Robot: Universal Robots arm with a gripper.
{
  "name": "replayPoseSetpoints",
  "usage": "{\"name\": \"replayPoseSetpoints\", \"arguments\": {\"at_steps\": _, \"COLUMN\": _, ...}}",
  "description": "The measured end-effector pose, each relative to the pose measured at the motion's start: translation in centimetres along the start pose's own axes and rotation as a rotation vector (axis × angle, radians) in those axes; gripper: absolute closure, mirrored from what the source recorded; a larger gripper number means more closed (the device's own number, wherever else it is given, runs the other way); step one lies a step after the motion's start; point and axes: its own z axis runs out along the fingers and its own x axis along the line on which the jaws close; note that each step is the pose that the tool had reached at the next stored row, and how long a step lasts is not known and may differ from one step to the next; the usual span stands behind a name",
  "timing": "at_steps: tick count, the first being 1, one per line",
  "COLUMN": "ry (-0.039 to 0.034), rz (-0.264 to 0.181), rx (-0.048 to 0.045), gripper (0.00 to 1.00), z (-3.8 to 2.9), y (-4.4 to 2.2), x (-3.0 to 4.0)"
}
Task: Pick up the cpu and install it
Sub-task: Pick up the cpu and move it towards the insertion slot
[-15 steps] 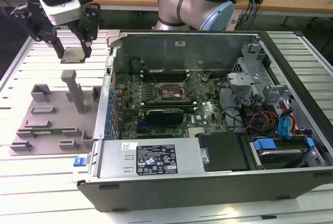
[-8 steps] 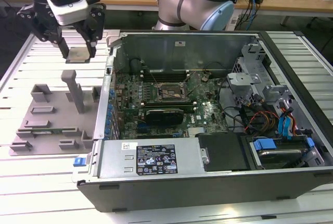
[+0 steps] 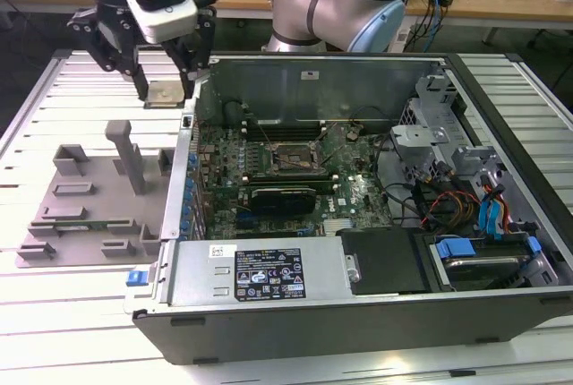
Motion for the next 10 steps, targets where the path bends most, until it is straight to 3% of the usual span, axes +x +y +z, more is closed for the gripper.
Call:
{"name": "replayPoseSetpoints", "arguments": {"at_steps": 5, "ry": 0.0, "rz": 0.0, "rx": -0.0001, "gripper": 0.45, "z": 0.09, "y": -0.01, "x": -2.59}}
{"name": "replayPoseSetpoints", "arguments": {"at_steps": 10, "ry": 0.0, "rz": 0.0, "rx": -0.0001, "gripper": 0.45, "z": 0.14, "y": -0.01, "x": -4.31}}
